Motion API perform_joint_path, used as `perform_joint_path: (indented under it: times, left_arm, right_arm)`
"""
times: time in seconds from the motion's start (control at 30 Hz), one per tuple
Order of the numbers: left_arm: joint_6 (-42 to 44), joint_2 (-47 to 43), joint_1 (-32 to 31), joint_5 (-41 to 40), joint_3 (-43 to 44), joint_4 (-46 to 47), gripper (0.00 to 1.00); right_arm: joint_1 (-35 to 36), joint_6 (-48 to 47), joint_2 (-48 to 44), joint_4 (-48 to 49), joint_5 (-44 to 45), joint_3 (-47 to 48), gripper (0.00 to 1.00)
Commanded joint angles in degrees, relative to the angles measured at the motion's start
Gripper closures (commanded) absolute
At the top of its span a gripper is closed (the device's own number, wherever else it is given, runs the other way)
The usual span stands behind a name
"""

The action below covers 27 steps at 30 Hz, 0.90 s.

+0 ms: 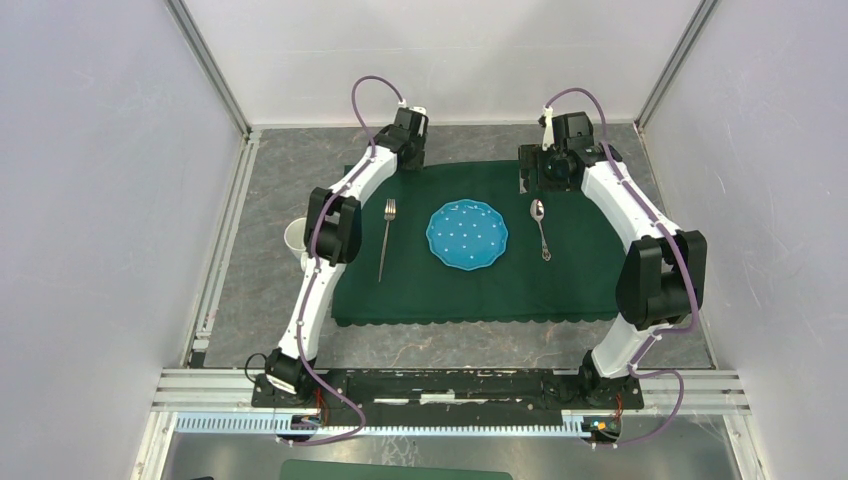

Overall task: Set the dinner table for one person
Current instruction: Pick up the knife at the corner of the board.

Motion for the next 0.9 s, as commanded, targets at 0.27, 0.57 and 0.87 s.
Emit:
perform_joint_path:
  times: [0.27,0.57,0.87]
  left_arm:
    - [-0.52,-9.83,1.87,-0.69,2.23,-0.61,0.49]
    - [-4.10,-11.81,3.07,0.14,0.88,-0.50,0.51]
    - [-5.20,-8.76,2.98,1.97,-0.92,-0.31,0.53]
  right_arm:
    - [-0.22,0.72,-0.17,1.67,-0.52,0.26,0.05]
    - [-0.24,0.75,1.14,1.64,-1.56,1.44,0.06]
    - [-0.32,0.24,1.06,1.29,-1.05,1.49,0.06]
